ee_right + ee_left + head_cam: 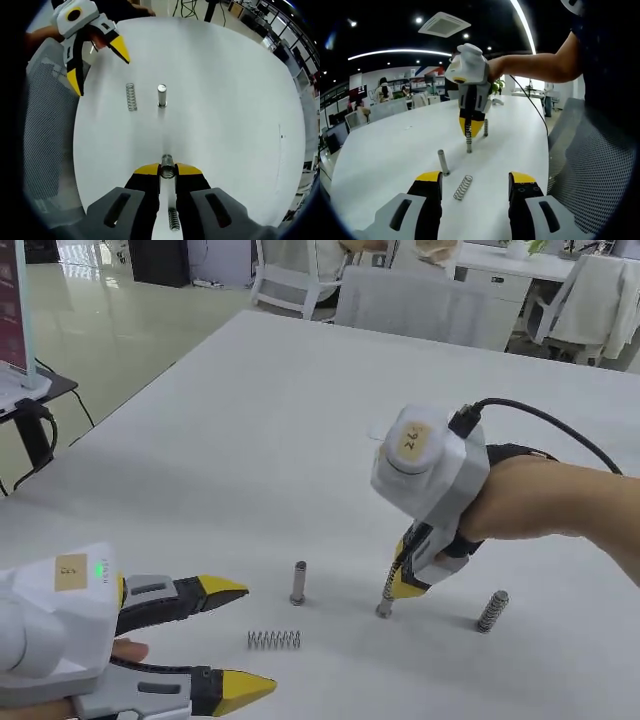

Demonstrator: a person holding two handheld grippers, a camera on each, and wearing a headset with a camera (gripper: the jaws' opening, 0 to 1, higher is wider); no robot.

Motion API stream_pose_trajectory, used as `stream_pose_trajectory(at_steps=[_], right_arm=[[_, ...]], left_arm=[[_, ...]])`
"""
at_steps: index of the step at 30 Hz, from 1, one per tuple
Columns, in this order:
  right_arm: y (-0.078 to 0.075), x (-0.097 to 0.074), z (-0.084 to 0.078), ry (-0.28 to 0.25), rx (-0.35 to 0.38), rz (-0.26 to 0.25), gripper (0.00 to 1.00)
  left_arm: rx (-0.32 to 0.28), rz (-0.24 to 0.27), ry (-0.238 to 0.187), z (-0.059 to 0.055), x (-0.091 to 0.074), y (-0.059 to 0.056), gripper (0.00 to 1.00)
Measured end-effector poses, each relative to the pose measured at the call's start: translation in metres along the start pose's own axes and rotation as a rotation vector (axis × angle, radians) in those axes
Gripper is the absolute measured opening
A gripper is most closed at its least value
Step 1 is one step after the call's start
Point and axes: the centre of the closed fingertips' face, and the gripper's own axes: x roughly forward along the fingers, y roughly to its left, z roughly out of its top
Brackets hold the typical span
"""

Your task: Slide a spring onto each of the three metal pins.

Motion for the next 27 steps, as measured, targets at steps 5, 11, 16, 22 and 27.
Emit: stream_pose_trajectory(at_steps=[5,11,16,22,27], right_arm=[[0.001,0.009,-0.002,0.005,0.007,0.005,0.09],[0.001,0.017,-0.004,0.009,0.014,0.008,0.09],[0.001,0.020,-0.005,0.008,0.018,0.005,0.09],[0.001,0.020,-0.005,0.007,0.019,0.004,0.09],[0.001,0.020,-0.004,0.003,0.019,0.002,0.09]], left_arm=[[-0.001,0.003,0.002,0.000,-0.001,0.000,0.47],[-0.005,0.005,0.003,-0.001,0.000,0.000,0.47],[-0.006,0.005,0.003,-0.001,0.000,0.000,0.47],[-0.006,0.003,0.002,-0.002,0.001,0.000,0.47],[-0.005,0.003,0.002,-0.002,0.001,0.000,0.47]])
